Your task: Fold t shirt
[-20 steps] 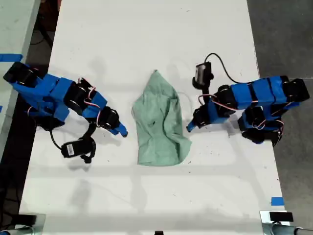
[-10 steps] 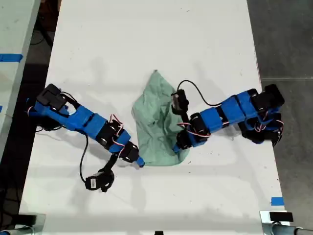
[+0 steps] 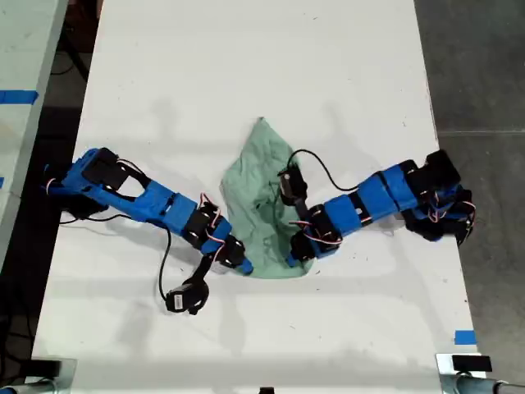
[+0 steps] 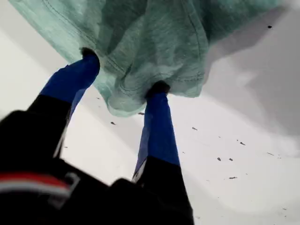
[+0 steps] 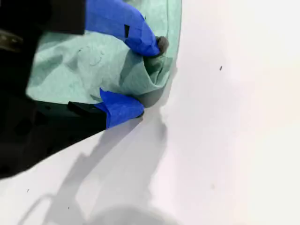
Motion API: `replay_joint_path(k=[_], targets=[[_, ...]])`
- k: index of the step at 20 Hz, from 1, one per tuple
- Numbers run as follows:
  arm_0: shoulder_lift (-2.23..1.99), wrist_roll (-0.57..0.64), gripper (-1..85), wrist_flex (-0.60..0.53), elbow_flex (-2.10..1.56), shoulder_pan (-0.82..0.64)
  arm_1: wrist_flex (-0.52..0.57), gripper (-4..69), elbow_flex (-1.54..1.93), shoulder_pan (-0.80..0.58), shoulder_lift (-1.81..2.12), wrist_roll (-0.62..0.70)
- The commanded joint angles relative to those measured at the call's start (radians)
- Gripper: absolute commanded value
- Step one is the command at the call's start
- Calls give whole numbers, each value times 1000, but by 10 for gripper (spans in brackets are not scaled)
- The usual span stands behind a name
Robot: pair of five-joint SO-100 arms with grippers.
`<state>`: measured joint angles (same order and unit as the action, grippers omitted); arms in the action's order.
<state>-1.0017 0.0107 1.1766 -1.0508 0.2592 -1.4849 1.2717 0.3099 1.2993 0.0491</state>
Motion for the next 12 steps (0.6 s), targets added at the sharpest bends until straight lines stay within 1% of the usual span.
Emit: replay_joint_path(k=[1, 2, 4, 6, 7, 8, 9, 10, 12], targets=[[-52, -11, 164, 0, 60, -29, 15, 231, -66, 26, 9, -15], [-58, -11, 159, -6, 61, -29, 15, 230, -66, 28, 9, -15], [-69, -54, 151, 9, 64, -26, 15, 229, -67, 28, 9, -15], [-57, -126, 119, 61, 64, -37, 20, 229, -71, 28, 3, -15], [-31, -126, 6, 71, 67, -51, 25, 228, -71, 28, -2, -14], [-6, -124, -3, 72, 77, -57, 28, 199, -74, 28, -5, -14], [5, -120, -3, 67, 86, -58, 29, -2, -74, 29, -5, -21], [3, -117, -3, 66, 89, -52, 31, -12, -83, 34, -12, -23], [-38, -97, -3, 69, 92, -25, -14, -11, -155, 43, -38, -31]])
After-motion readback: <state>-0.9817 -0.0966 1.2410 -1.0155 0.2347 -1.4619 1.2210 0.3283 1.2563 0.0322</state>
